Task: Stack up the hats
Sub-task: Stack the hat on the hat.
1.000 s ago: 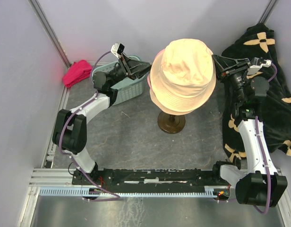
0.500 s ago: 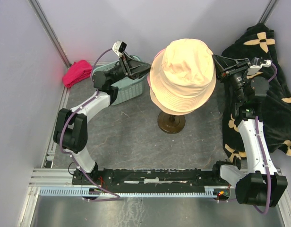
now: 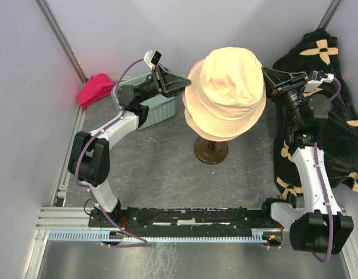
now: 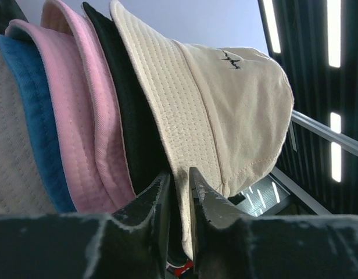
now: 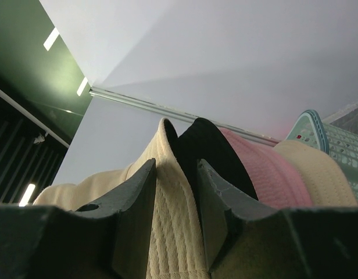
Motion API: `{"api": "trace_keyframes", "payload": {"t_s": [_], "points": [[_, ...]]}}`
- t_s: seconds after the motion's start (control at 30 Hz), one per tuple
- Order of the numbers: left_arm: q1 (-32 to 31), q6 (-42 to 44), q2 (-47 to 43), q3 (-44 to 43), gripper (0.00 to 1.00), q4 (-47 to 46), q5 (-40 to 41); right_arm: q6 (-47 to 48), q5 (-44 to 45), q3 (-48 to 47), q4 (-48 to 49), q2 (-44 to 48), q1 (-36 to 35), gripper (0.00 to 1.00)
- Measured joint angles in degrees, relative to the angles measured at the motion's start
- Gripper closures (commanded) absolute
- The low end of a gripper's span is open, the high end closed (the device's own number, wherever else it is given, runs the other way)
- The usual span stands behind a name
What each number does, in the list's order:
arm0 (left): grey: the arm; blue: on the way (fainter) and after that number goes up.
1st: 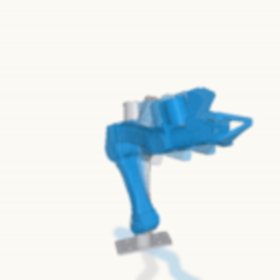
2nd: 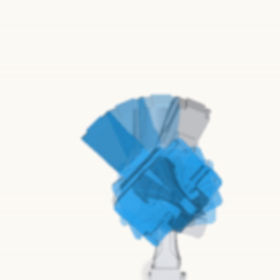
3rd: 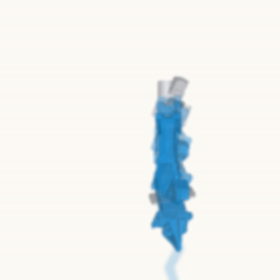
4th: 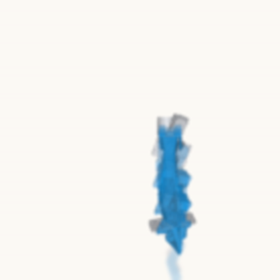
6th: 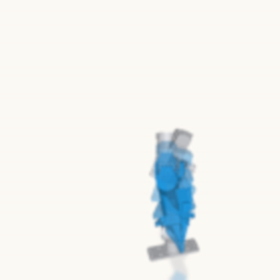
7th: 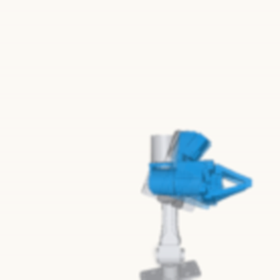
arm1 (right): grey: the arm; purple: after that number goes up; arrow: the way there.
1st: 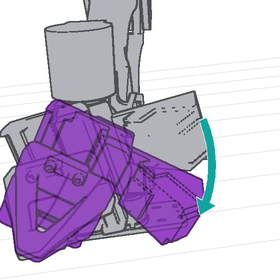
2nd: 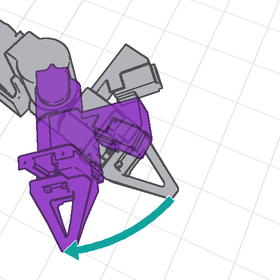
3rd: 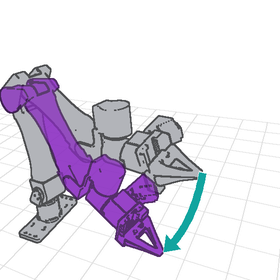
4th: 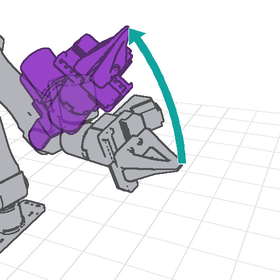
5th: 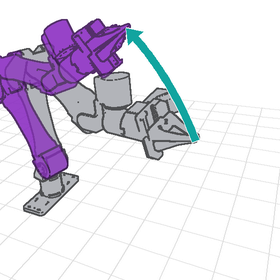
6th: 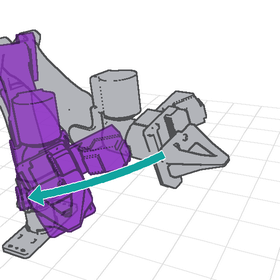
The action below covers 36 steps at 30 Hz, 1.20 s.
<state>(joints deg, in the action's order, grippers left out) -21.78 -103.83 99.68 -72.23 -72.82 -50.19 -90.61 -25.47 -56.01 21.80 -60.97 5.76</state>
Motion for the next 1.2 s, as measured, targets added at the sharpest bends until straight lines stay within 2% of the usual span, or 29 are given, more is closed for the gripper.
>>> {"api": "trace_keyframes", "payload": {"t_s": [0.1, 0.13, 0.53, 0.77, 0.87, 1.03, 1.2], "points": [[-0.76, 0.00, 1.57, -1.38, 0.96, 0.02, -0.07, 0.00, 0.02, 0.00, 0.00, 0.00, 0.00, 0.58], [-1.01, 0.00, 2.01, -1.75, 0.97, -0.11, -0.04, 0.00, 0.02, 0.00, 0.00, 0.00, 0.00, 0.58], [-1.51, -0.07, 3.30, -2.32, 0.97, -2.08, 1.03, -0.02, 0.00, 0.04, 0.07, 0.07, 0.37, 0.58], [-1.51, -0.07, 3.45, -2.32, 0.97, -2.12, 1.57, -0.04, -0.68, 1.29, 1.25, 0.39, 1.51, 0.47], [-1.51, -0.07, 3.45, -2.32, 0.97, -2.12, 1.60, 0.61, -1.44, 1.29, 1.29, 0.39, 1.77, 0.50], [-1.51, -0.07, 3.45, -2.32, 0.97, -2.05, 1.60, 0.74, -1.97, 1.29, 1.70, 0.37, 1.81, 0.60], [-1.49, -0.07, 3.45, -2.32, 0.97, -1.95, 1.66, -0.24, -3.08, 1.27, 3.41, -0.28, 1.81, 0.59]]}}
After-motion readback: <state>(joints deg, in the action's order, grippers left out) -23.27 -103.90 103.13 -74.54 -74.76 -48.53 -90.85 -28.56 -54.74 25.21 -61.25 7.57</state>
